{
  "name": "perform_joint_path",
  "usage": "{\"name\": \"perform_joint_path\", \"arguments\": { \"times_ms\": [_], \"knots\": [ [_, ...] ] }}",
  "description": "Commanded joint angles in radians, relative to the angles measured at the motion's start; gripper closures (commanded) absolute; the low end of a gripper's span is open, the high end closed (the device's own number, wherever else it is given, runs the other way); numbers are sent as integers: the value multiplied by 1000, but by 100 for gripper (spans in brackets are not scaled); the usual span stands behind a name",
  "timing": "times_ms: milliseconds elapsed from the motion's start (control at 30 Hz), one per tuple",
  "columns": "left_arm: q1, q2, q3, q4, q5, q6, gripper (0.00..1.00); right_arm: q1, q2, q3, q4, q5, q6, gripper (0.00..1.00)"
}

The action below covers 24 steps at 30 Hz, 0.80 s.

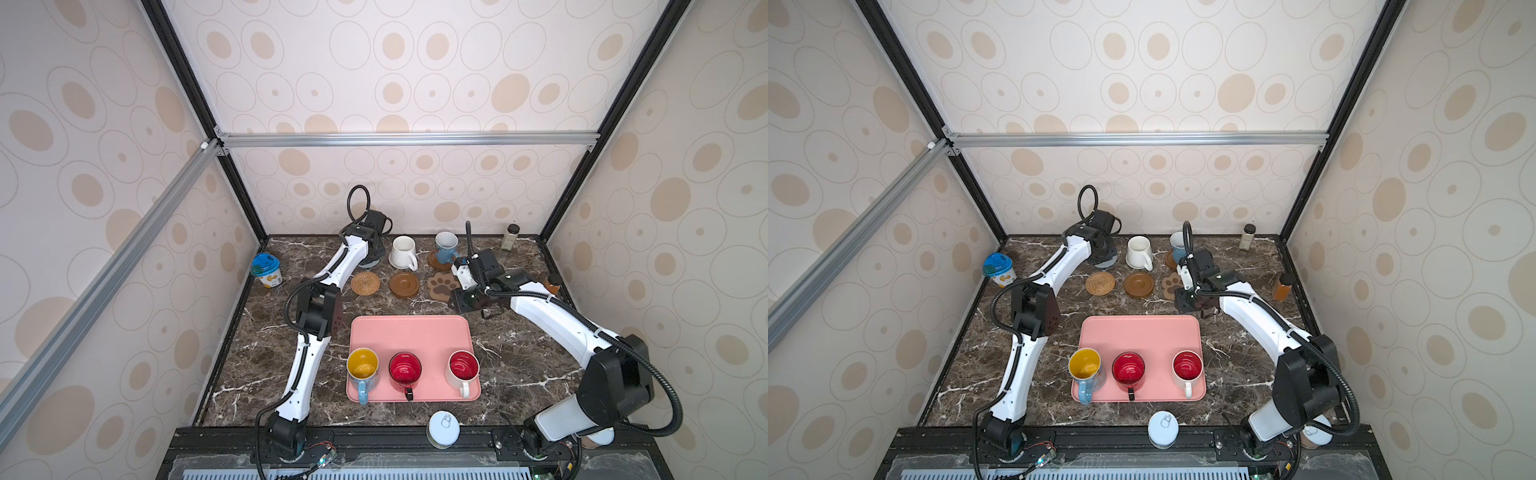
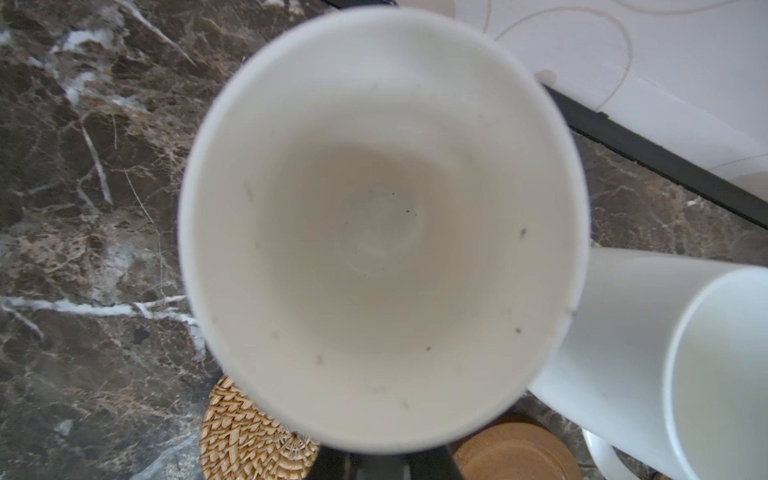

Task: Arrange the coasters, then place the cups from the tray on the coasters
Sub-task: 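Lower the white mug onto the grey knit coaster and open left gripper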

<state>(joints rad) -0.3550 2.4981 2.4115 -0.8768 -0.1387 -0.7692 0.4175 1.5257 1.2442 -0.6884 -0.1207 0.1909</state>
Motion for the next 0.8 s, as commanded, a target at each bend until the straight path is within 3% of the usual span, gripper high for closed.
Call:
{"name": "perform_joint_path", "arguments": {
  "times_ms": [0,267,533,767],
  "knots": [
    [5,10,58,21,-22,21,90,-8,-6,-11,-10,3,18,55],
    [7,25,57,3,-16,15,89,-8,-6,-6,-20,9,19,55],
    [7,20,57,7,-16,-5,69,-9,-8,-6,-24,15,25,56],
    [4,9,55,16,-26,-21,61,-8,-14,-7,-29,25,27,56]
  ]
}}
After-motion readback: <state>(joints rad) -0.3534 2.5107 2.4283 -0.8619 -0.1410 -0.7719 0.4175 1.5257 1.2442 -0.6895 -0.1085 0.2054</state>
